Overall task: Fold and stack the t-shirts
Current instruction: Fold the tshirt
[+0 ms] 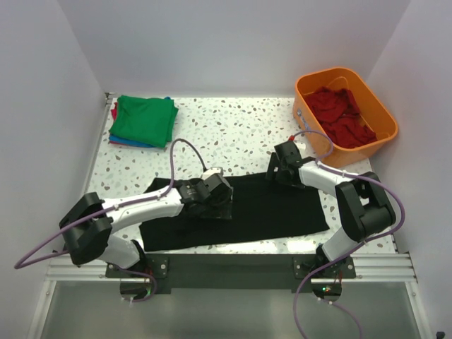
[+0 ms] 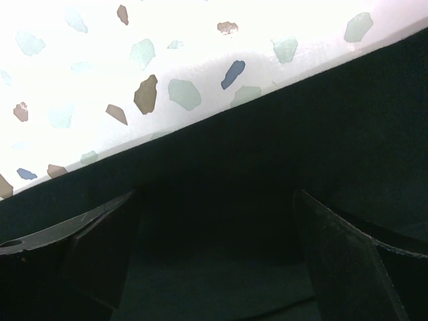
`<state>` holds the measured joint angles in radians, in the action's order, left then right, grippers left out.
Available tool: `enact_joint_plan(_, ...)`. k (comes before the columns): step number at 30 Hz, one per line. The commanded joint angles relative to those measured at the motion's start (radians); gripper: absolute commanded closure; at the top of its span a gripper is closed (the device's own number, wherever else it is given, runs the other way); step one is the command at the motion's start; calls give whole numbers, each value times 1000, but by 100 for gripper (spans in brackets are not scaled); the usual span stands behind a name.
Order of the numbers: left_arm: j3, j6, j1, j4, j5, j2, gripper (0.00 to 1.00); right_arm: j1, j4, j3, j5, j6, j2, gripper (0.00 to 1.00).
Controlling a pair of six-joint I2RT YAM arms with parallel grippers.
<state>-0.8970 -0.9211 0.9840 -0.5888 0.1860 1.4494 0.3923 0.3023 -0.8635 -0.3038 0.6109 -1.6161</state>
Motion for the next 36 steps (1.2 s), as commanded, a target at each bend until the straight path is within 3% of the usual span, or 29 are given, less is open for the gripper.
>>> enact_joint_plan(1, 6, 16, 8, 34, 30, -125, 0, -4, 46, 9, -4, 20, -14, 1)
enact_joint_plan(4, -22, -13, -25, -80, 193, -152, 0, -3, 44, 8, -1, 20, -16, 1)
enact_joint_plan(9, 21, 67, -185, 1, 166, -149, 0, -3, 43, 11, 3, 24, -18, 1)
enact_joint_plan(21, 73, 71, -189, 121, 35, -9, 0, -3, 50, 8, -8, 24, -27, 1)
enact_joint_plan(36, 102, 65, -151, 141, -48, -55, 0, -4, 75, -5, -26, 18, -34, 1)
